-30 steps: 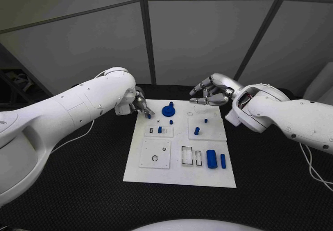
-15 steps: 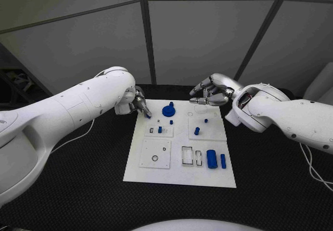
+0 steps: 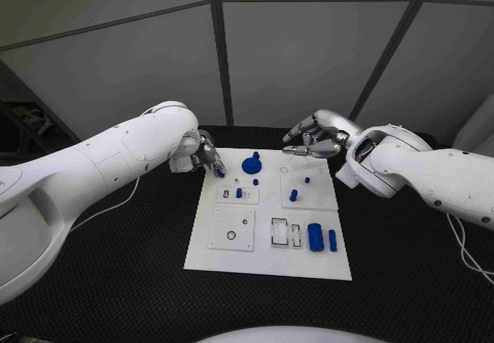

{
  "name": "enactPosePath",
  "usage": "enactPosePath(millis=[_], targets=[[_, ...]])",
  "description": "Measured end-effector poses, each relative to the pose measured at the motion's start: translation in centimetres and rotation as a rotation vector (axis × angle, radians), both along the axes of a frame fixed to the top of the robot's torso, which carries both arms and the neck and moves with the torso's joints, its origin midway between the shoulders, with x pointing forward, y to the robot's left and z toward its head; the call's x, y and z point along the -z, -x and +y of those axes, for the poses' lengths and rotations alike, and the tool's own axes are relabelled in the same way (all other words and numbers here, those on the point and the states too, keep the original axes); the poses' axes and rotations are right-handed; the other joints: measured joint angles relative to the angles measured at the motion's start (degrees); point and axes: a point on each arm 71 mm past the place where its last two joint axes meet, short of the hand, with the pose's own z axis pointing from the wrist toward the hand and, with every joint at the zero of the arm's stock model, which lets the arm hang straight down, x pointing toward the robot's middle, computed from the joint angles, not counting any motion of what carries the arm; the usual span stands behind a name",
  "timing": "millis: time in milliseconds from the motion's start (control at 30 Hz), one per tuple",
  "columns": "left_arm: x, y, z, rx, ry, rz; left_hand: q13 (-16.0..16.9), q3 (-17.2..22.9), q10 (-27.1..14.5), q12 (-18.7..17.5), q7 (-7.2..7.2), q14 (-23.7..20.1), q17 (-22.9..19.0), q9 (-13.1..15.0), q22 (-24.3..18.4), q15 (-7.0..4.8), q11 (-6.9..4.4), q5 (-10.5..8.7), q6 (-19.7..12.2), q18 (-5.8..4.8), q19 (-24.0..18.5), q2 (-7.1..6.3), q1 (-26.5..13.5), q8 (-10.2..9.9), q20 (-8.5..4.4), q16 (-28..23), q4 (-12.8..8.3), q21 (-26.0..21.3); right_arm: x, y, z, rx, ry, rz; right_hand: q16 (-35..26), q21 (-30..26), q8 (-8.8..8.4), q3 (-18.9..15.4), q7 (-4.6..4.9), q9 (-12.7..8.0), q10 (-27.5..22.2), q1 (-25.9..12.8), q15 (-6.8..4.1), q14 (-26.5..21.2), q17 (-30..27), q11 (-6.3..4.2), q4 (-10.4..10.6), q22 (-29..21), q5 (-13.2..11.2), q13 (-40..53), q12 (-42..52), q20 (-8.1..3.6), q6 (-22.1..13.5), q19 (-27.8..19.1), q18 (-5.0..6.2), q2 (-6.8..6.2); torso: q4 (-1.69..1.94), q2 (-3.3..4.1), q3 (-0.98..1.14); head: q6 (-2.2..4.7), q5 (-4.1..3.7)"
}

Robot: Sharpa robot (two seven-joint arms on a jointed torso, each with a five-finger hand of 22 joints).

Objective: Assemble the parts on the task board

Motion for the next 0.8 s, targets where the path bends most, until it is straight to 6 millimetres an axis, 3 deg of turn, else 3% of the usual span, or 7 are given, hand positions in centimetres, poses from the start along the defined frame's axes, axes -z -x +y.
enactPosePath(millis=[100,400,800], targets=[[-0.1,0.2,0.2,0.0,0.014,-0.001,0.2,1.8,0.3,0.8,-0.15,0.0,0.0,1.1,0.0,0.0,-0.27,2.93,0.2,0.01,0.0,-0.73,-1.6,0.7,0.0,0.2,-0.4,0.2,0.0,0.0,0.0,0.001,0.0,0.0,0.0,0.0,0.0,0.0,0.0,0.0,0.0,0.0,0.0,0.0,0.0,0.0,0.0,0.0,0.0,0.0,0.0,0.0,0.0,0.0,0.0,0.0,0.01,-0.03,0.02,0.07,0.09],[-0.9,1.6,0.7,0.008,0.081,-0.021,1.1,3.8,1.5,3.1,-0.68,0.0,0.0,3.6,0.0,-0.41,-0.7,8.82,0.9,-0.01,0.7,-1.96,-4.8,2.7,-0.31,1.3,-0.5,1.1,0.0,0.0,-0.3,0.005,0.002,0.001,0.0,0.0,0.0,0.0,0.0,0.0,0.0,0.0,0.0,0.0,0.0,0.0,0.0,0.0,0.0,0.0,0.0,0.0,0.0,0.0,0.0,0.0,0.16,-0.14,0.1,0.13,0.27],[-1.7,3.8,0.7,0.003,0.147,-0.074,1.4,4.6,1.8,4.0,-0.7,0.0,0.0,4.6,0.0,-0.42,-0.97,9.28,0.9,-0.04,1.2,-2.49,-5.3,3.1,-0.41,1.8,-0.8,1.7,0.0,-0.1,-0.3,0.007,0.003,0.001,0.0,0.0,0.0,0.0,0.0,0.0,0.0,0.0,0.0,0.0,0.0,0.0,0.0,0.0,0.0,0.0,0.0,0.0,0.0,0.0,0.0,0.0,0.42,-0.25,0.2,-0.01,0.5]])
